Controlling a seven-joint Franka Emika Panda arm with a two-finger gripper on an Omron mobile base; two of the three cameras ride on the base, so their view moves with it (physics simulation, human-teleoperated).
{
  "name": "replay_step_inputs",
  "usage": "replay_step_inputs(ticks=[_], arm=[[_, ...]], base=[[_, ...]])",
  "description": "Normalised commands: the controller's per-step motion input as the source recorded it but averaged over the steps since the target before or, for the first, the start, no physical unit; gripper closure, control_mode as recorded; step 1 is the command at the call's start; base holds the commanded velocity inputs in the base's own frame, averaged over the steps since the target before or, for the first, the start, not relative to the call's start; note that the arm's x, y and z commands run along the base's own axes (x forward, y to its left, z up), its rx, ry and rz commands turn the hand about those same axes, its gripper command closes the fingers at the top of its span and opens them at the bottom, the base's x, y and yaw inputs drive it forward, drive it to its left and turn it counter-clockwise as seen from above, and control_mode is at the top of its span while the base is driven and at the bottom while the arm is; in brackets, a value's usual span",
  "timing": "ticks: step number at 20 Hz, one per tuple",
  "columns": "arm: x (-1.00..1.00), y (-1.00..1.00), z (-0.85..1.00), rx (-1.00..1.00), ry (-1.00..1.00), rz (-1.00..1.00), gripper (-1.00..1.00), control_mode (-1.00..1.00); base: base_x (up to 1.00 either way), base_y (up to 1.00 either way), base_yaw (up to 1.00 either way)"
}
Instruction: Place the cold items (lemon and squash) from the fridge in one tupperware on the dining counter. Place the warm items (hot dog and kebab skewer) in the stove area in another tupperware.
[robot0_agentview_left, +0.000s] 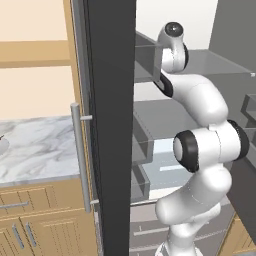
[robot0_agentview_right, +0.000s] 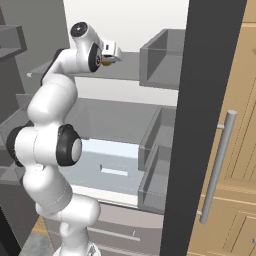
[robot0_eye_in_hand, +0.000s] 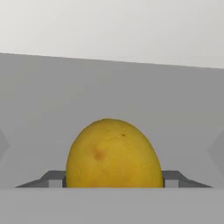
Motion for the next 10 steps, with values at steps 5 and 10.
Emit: replay_step_inputs(ticks=[5,10], arm=[[-0.01,0.04,-0.02,0.06,-0.24,0.12,1.0,-1.0],[-0.51,-0.17,0.07,0.09,-0.12,0.08,1.0,-1.0]], base=[[0.0,0.0,0.0],[0.0,0.0,0.0]])
